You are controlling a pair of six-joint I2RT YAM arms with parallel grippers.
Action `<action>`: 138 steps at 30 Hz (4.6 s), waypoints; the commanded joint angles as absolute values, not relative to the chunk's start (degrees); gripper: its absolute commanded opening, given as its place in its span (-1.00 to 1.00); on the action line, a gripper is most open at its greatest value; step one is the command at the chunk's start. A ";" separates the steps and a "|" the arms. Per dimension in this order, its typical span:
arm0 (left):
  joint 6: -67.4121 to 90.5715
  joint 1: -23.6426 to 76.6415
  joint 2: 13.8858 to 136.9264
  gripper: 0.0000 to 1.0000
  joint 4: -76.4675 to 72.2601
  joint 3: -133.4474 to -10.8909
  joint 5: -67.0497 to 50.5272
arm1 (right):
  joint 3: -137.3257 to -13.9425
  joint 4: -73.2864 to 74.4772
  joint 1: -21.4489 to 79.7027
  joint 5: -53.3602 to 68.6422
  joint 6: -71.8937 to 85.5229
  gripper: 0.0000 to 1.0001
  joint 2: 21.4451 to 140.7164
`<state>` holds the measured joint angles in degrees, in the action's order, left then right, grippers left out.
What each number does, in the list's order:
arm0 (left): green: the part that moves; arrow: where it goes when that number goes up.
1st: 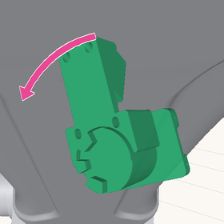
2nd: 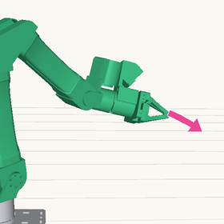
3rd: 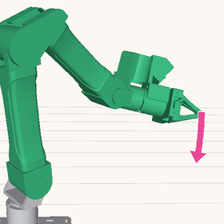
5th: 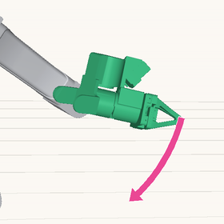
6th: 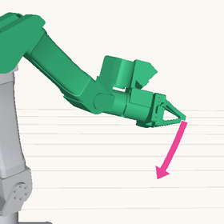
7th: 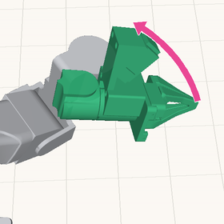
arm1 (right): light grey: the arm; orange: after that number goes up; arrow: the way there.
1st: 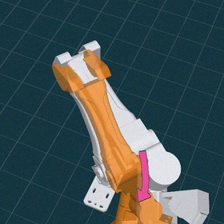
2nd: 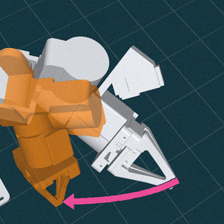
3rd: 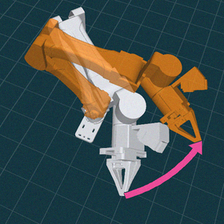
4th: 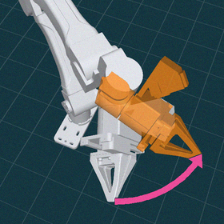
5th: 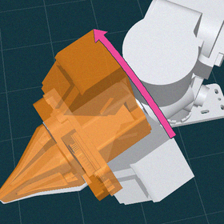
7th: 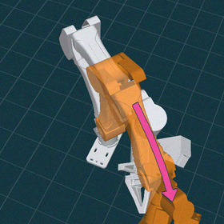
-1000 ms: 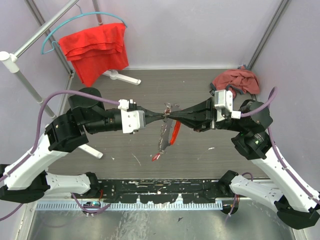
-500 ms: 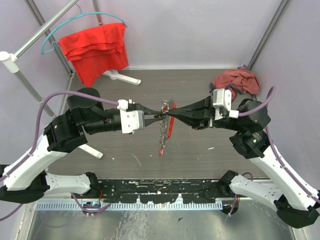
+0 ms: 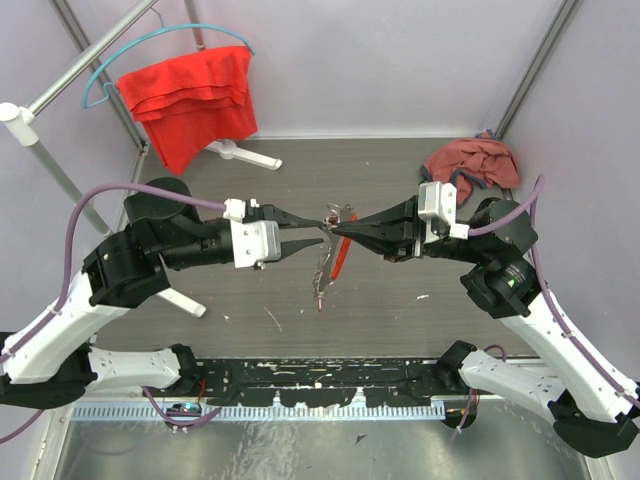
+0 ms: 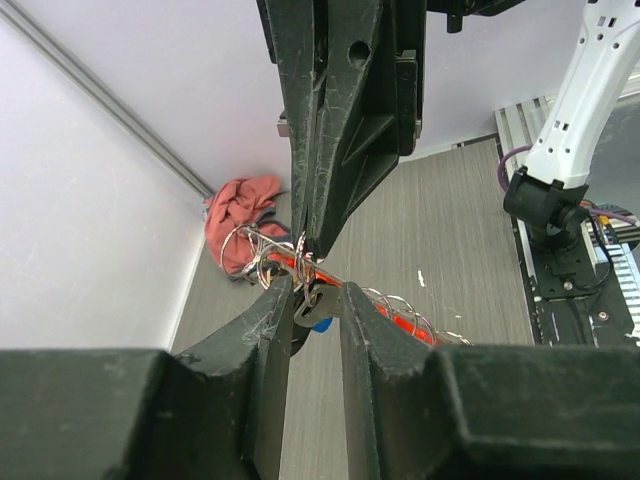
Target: Put the keys on the keyring
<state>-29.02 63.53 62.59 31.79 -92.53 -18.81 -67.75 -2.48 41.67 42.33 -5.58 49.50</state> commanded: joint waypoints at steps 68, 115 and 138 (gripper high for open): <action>-37.03 64.30 78.23 -1.00 67.16 -112.09 0.21 | -65.86 6.78 41.73 40.12 -7.55 -0.24 52.49; -37.49 65.58 78.52 -1.00 66.01 -111.93 -2.02 | -62.05 -1.75 41.74 44.47 -4.22 -0.44 56.74; -36.62 65.50 73.46 -0.76 58.62 -107.31 -3.65 | -62.62 -4.33 41.76 42.48 -3.34 -0.99 55.25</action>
